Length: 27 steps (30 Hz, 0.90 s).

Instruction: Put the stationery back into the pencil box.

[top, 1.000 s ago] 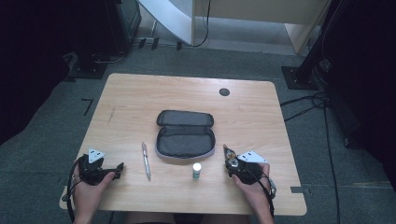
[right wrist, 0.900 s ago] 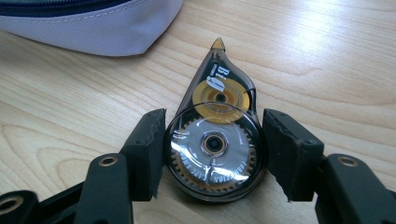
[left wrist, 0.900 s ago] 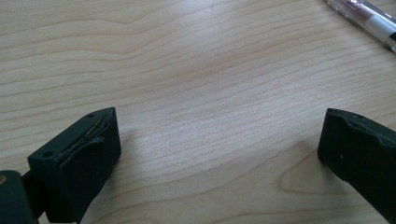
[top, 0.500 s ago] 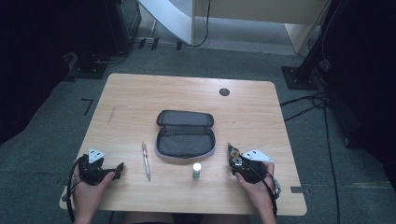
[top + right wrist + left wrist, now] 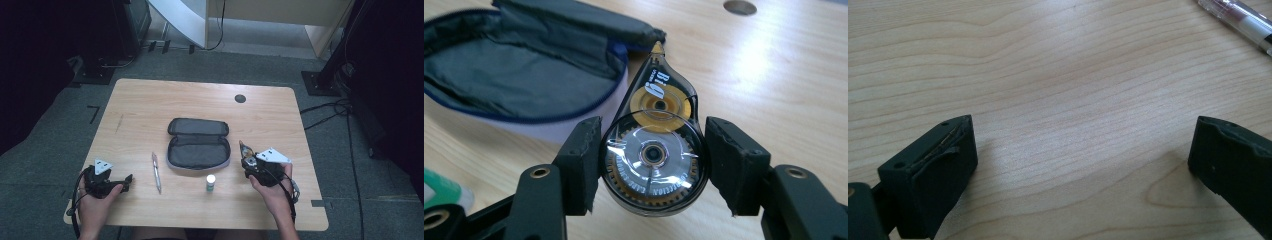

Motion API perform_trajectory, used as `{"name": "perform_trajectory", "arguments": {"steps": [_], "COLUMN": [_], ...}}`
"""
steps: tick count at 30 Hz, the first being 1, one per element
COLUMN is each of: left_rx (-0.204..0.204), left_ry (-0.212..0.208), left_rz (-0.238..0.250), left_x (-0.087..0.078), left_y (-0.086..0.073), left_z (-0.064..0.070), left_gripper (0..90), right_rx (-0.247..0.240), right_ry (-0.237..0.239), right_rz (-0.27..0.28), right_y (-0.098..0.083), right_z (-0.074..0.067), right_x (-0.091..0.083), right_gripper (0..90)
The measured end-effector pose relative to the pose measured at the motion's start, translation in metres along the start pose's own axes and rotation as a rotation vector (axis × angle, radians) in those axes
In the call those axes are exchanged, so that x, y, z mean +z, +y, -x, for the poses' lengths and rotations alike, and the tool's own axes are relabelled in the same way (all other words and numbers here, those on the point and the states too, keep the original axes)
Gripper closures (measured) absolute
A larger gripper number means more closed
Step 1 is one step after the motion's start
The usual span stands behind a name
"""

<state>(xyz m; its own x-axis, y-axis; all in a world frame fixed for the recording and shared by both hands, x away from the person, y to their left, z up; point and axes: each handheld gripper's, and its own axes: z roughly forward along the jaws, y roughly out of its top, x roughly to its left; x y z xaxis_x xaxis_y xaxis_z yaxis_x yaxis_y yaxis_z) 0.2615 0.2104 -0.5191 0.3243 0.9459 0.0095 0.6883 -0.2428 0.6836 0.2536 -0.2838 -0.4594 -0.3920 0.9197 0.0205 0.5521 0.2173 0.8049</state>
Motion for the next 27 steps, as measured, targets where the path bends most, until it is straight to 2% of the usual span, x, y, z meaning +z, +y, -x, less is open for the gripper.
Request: {"name": "perform_trajectory", "arguments": {"steps": [7,16,22,24,25,27], "left_rx": [0.000,0.000,0.000,0.000,0.000,0.000], "left_ry": [0.000,0.000,0.000,0.000,0.000,0.000], "left_rz": [0.000,0.000,0.000,0.000,0.000,0.000], "left_x": [0.000,0.000,0.000,0.000,0.000,0.000], "left_y": [0.000,0.000,0.000,0.000,0.000,0.000], "left_z": [0.000,0.000,0.000,0.000,0.000,0.000], "left_gripper": [0.0,0.0,0.0,0.0,0.0,0.0], "right_rx": [-0.028,-0.058,-0.088,-0.092,-0.101,-0.104], "right_ry": [0.046,0.129,0.183,0.198,0.215,0.220], "right_rz": [0.016,0.012,-0.018,-0.036,-0.064,-0.074], "right_y": [0.021,0.043,0.050,0.051,0.051,0.051], "right_z": [-0.014,-0.033,-0.044,-0.045,-0.046,-0.047], "right_x": [0.009,0.036,0.055,0.063,0.070,0.073], "right_gripper": [41.8,41.8,41.8,41.7,41.7,41.7]}}
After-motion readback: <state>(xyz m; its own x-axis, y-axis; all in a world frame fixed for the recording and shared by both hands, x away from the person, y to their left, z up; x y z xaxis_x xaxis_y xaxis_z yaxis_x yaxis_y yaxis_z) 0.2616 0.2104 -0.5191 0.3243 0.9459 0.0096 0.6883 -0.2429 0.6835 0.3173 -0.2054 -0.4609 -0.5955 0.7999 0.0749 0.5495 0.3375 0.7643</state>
